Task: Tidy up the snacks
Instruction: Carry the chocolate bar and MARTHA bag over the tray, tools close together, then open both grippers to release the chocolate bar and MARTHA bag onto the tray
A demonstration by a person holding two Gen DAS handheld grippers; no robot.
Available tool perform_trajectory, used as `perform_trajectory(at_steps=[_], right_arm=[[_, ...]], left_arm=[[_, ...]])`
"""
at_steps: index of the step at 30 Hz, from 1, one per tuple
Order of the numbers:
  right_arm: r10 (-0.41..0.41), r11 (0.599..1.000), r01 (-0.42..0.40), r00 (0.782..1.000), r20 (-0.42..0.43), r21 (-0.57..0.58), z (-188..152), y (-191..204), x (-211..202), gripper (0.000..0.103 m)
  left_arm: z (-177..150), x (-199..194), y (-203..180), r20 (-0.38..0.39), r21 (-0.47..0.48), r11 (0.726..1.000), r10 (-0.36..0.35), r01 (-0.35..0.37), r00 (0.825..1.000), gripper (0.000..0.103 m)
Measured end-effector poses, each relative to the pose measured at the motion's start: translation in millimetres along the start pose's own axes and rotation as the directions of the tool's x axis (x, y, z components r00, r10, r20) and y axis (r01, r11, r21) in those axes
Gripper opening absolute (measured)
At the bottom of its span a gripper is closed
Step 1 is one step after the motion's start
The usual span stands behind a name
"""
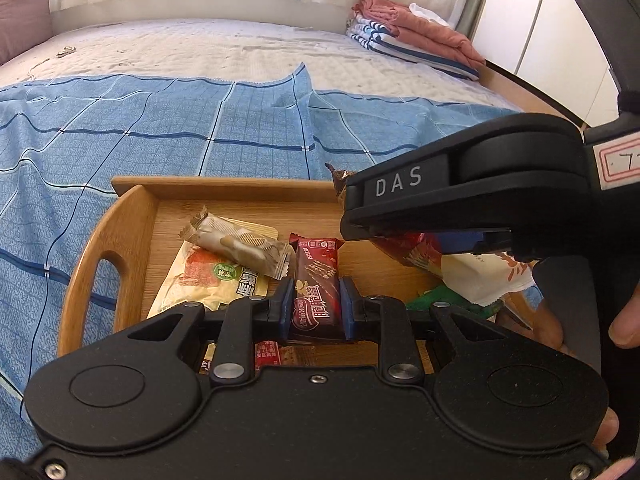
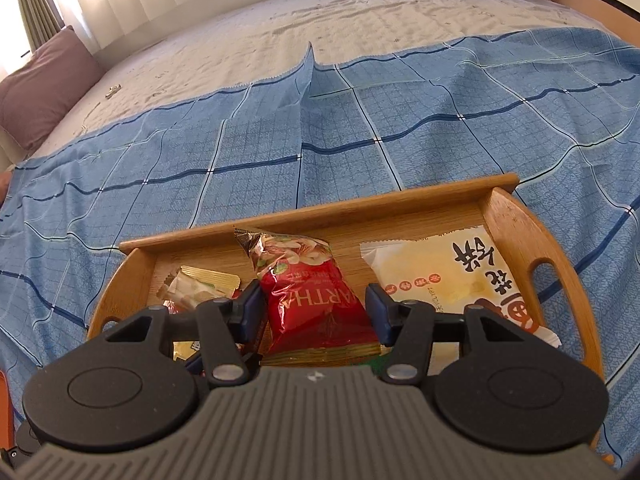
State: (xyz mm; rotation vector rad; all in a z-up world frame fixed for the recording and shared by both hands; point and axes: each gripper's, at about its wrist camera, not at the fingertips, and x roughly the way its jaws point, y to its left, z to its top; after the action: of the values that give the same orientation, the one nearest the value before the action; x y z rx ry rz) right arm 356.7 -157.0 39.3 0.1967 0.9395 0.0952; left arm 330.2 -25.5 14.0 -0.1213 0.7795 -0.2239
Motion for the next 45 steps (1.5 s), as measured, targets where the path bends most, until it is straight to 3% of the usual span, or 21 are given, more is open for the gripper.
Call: perform_trajectory(at_steps=[17,33,36,37,39,45], right_arm=[[-0.040,0.998,0.039,0.999,-0.006,-0.055,-7,5,11,0.059],[-0.019,1.000,0.019,1.000,-0.010,-0.016,-12,-2,17,0.059],[-0.018,1.000,0.017,1.000,-0.010,-0.014,-12,-2,17,0.062],[-0.020,1.000,0.020,1.000,-0.011,-0.013,-12,-3,17,0.070],[-0.014,1.000,0.014,1.000,-0.013,-0.006,-12,-4,16,0.072],[0.005,1.000,-0.004,1.000,-0.006,0.013,-13,-8,13,0.077]], left_arm=[[-4,13,1,-0.003,0.006,1.000,0.007,-0.007,1.000,0.023],[-7,13,1,0.010,-0.002,1.000,0.006,-0.006,1.000,0.023],[-7,12,1,0.009,-0.005,1.000,0.006,-0.006,1.000,0.023],[-7,12,1,0.009,-0.007,1.000,0.005,-0.004,1.000,0.023],[-7,12,1,0.009,-0.010,1.000,0.007,-0.007,1.000,0.024],[-6,8,0,0.013,-0.001,1.000,0.016,-0.016,1.000,0.039]])
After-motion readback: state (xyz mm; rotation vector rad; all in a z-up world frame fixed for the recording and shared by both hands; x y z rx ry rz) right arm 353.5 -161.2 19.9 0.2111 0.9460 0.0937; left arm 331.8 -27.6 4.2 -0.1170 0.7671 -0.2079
